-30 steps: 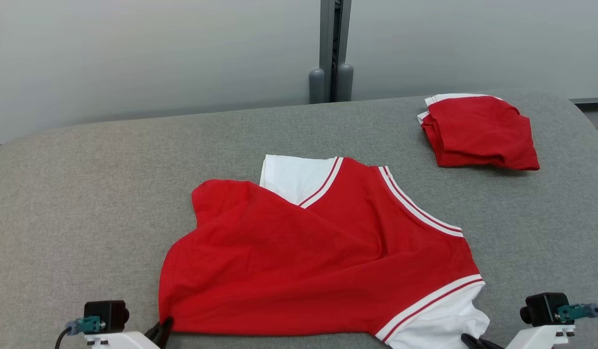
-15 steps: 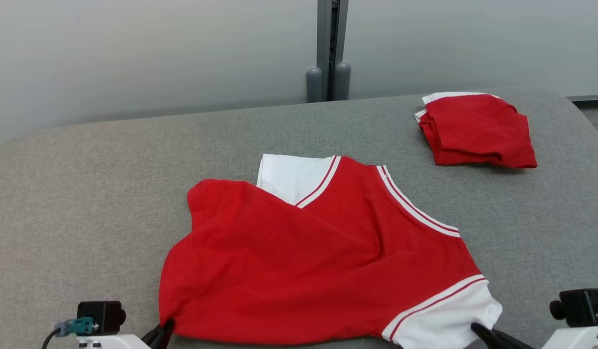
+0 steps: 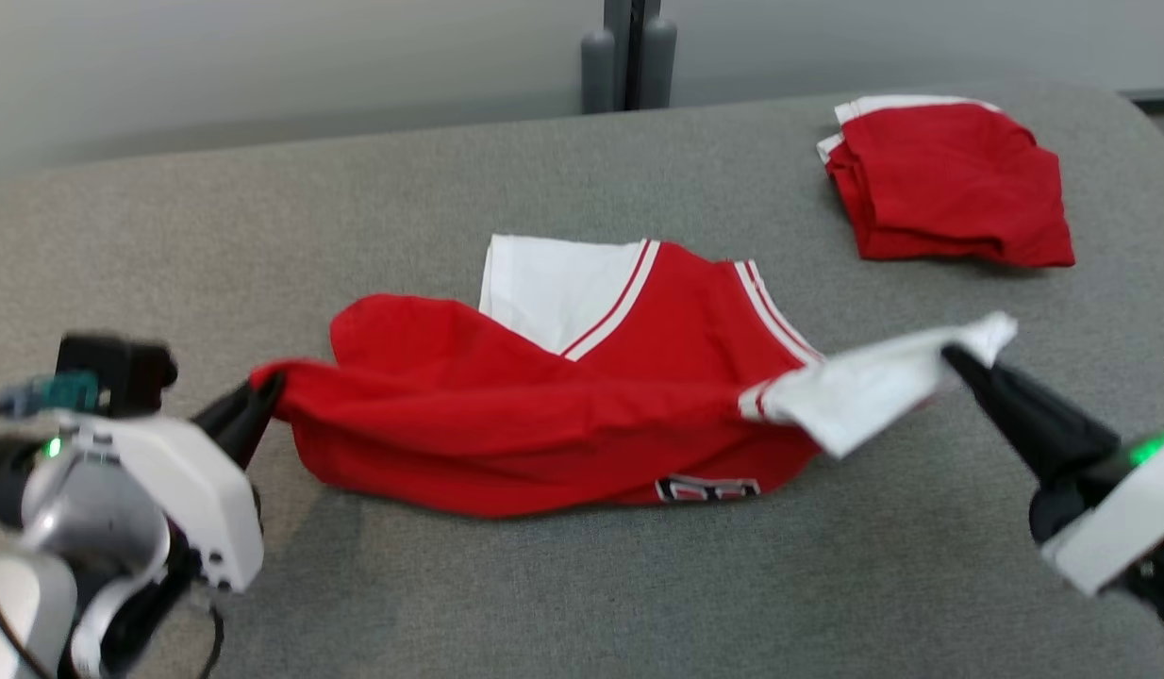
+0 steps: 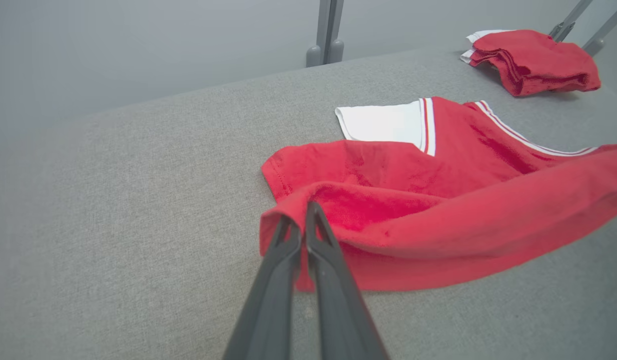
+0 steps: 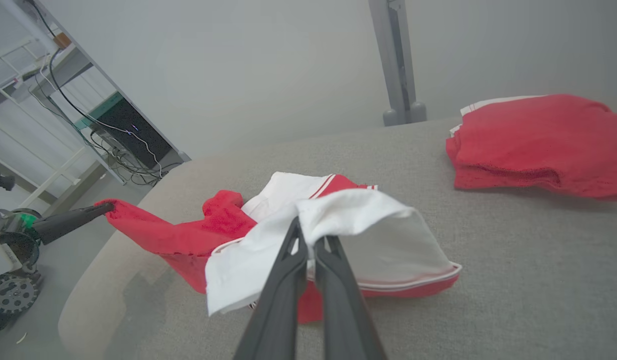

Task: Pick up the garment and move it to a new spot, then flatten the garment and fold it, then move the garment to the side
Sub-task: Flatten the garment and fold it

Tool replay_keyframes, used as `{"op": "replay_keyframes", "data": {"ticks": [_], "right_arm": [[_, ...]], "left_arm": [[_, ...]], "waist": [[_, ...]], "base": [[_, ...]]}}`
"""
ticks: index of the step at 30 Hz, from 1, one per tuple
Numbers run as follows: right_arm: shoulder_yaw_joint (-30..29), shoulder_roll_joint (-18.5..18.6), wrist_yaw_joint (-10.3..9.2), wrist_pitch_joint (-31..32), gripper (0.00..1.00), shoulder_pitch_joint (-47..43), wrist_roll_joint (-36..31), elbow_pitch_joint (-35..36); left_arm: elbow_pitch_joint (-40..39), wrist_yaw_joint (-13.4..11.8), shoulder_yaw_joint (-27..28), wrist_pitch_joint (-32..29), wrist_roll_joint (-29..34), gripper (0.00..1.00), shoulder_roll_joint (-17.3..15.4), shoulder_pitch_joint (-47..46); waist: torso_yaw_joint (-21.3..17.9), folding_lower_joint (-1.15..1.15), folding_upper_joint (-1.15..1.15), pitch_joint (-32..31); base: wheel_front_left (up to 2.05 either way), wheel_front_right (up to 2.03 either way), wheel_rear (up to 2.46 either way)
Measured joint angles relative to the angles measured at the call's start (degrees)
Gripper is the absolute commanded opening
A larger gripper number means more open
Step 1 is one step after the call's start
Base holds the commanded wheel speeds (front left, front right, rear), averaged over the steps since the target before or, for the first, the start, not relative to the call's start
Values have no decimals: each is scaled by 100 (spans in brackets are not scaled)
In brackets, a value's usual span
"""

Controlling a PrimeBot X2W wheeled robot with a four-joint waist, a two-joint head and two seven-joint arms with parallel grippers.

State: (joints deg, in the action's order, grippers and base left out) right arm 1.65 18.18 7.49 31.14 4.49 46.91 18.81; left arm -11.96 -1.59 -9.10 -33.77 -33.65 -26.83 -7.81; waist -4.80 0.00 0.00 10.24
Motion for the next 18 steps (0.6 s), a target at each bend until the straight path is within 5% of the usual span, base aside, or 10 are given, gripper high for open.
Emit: {"op": "replay_keyframes", "data": {"ticks": [5,18], "right_arm": [[216,432,-1,-419,0,1281,474,-488],[1463,1571,0,-1330,0,4667,1124,-1946]], "left_arm": [[483,333,-270,-499,-21,0,-116,-1287],[2621,816,-637,-751,-325,0,272,-4704]], "waist": [[28,0,0,464],[123,0,0,1780]], "base": [[0,0,0],[0,0,0]]}}
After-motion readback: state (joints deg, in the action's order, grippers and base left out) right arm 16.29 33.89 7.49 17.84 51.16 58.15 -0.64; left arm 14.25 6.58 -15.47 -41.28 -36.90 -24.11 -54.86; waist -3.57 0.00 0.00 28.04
